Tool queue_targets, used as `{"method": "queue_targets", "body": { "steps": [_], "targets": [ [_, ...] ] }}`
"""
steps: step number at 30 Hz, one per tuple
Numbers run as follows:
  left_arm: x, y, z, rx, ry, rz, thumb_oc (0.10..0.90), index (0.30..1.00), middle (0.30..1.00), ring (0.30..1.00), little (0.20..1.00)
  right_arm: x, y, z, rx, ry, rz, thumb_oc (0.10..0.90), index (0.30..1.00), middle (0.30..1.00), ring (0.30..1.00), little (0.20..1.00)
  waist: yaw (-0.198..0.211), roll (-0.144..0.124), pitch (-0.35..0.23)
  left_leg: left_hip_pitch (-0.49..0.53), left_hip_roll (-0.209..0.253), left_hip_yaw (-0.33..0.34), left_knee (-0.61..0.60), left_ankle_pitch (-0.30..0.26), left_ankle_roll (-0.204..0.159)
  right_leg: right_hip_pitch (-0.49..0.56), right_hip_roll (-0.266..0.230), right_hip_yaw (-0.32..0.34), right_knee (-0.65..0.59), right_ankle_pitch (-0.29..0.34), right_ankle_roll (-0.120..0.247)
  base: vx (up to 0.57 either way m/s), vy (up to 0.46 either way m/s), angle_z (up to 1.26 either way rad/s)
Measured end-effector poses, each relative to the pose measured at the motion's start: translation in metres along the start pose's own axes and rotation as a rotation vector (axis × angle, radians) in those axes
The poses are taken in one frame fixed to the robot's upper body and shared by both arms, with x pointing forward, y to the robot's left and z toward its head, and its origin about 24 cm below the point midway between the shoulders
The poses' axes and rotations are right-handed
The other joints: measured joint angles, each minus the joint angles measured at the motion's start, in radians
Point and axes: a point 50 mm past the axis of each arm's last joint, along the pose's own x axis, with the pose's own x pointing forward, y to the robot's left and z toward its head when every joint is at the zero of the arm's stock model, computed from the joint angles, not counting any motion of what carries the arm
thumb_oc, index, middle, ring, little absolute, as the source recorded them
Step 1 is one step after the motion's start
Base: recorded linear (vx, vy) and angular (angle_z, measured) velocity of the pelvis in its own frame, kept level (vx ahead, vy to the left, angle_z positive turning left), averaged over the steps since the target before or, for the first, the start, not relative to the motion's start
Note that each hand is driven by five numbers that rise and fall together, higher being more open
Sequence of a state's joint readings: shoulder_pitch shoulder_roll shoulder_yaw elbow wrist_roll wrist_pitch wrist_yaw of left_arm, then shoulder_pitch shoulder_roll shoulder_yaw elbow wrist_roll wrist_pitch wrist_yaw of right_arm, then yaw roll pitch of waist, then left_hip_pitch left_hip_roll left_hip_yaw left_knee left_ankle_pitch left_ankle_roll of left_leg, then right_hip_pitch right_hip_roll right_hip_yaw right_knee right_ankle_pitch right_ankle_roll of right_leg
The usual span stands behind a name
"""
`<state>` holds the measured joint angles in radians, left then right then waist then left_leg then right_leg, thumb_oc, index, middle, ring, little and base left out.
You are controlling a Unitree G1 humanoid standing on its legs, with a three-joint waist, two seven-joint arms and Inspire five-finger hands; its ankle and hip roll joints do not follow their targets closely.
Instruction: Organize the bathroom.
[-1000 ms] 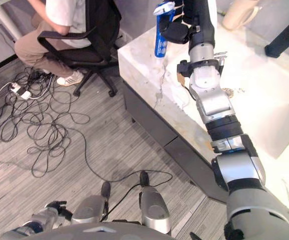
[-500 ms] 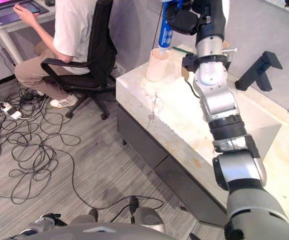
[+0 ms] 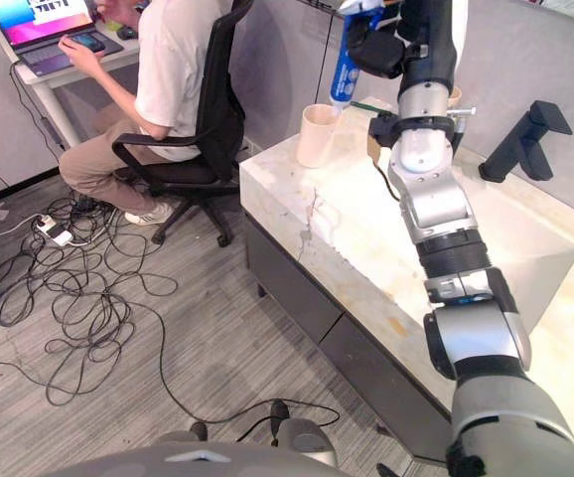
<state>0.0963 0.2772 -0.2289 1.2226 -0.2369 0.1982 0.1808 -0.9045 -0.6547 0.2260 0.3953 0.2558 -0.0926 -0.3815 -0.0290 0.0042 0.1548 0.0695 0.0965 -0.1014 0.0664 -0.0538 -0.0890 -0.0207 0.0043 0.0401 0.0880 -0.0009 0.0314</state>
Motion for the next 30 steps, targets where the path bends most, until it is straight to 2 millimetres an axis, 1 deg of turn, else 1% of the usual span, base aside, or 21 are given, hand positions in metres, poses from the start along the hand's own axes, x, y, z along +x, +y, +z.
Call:
{"method": "queue_targets", "body": {
  "steps": [3, 8, 13, 16, 21, 26, 30],
  "targets": [
    [0.0, -0.001, 0.005, 0.0, -0.011, -0.004, 0.8, 0.9, 0.9, 0.9, 0.9, 0.0, -0.002, -0.001, -0.012, -0.001, -0.001, 0.4, 0.3, 0.3, 0.3, 0.3, -0.002, 0.002, -0.001, -0.011, 0.001, -0.003, 0.0, 0.005, -0.003, -0.013, 0.0, -0.005, 0.004, 0.001, -0.003, 0.0, -0.006, 0.04],
    [-0.001, -0.003, 0.013, 0.004, -0.037, -0.017, 0.8, 0.9, 0.9, 0.9, 0.9, -0.001, 0.0, -0.001, -0.013, -0.003, 0.012, 0.4, 0.3, 0.3, 0.3, 0.3, -0.007, 0.014, -0.002, -0.009, 0.001, -0.001, 0.0, 0.005, -0.003, -0.014, 0.0, -0.003, 0.006, 0.001, -0.004, 0.0, 0.002, -0.01],
    [-0.001, -0.003, 0.02, 0.004, -0.055, -0.024, 0.8, 0.9, 0.9, 0.9, 0.9, -0.001, 0.001, -0.001, -0.019, -0.006, 0.02, 0.4, 0.3, 0.3, 0.3, 0.3, -0.01, 0.016, -0.003, -0.009, 0.0, 0.017, 0.0, 0.006, -0.003, -0.029, 0.0, 0.014, 0.017, 0.003, -0.004, -0.02, 0.026, -0.1],
    [-0.001, -0.003, 0.021, 0.007, -0.055, -0.024, 0.8, 0.9, 0.9, 0.9, 0.9, -0.002, 0.002, -0.002, -0.026, -0.007, 0.029, 0.4, 0.3, 0.3, 0.3, 0.3, -0.029, 0.016, -0.004, -0.007, -0.001, 0.028, -0.002, 0.006, -0.002, -0.03, -0.001, 0.021, 0.013, 0.009, -0.002, -0.01, 0.029, -0.09],
    [-0.001, -0.004, 0.023, 0.007, -0.062, -0.029, 0.8, 0.9, 0.9, 0.9, 0.9, -0.002, 0.002, -0.002, -0.025, -0.007, 0.038, 0.4, 0.3, 0.3, 0.3, 0.3, -0.039, 0.019, -0.005, -0.002, -0.001, 0.042, -0.006, 0.007, -0.001, -0.031, 0.0, 0.031, 0.012, 0.011, -0.001, 0.0, 0.009, -0.08],
    [-0.002, -0.006, 0.026, 0.006, -0.07, -0.037, 0.8, 0.9, 0.9, 0.9, 0.9, -0.002, 0.004, 0.002, -0.019, -0.021, 0.05, 0.4, 0.3, 0.3, 0.3, 0.3, -0.044, 0.021, -0.006, 0.007, -0.001, 0.059, -0.019, 0.012, 0.005, -0.027, 0.0, 0.045, -0.005, 0.025, 0.001, -0.02, 0.003, -0.08],
    [-0.003, -0.01, 0.027, 0.006, -0.073, -0.047, 0.8, 0.9, 0.9, 0.9, 0.9, -0.003, 0.006, 0.001, -0.019, -0.017, 0.057, 0.4, 0.3, 0.3, 0.3, 0.3, -0.043, 0.021, -0.006, 0.003, -0.001, 0.056, -0.016, 0.013, 0.005, -0.027, 0.0, 0.042, -0.004, 0.025, 0.001, -0.03, -0.003, 0.0]
  ]
}}
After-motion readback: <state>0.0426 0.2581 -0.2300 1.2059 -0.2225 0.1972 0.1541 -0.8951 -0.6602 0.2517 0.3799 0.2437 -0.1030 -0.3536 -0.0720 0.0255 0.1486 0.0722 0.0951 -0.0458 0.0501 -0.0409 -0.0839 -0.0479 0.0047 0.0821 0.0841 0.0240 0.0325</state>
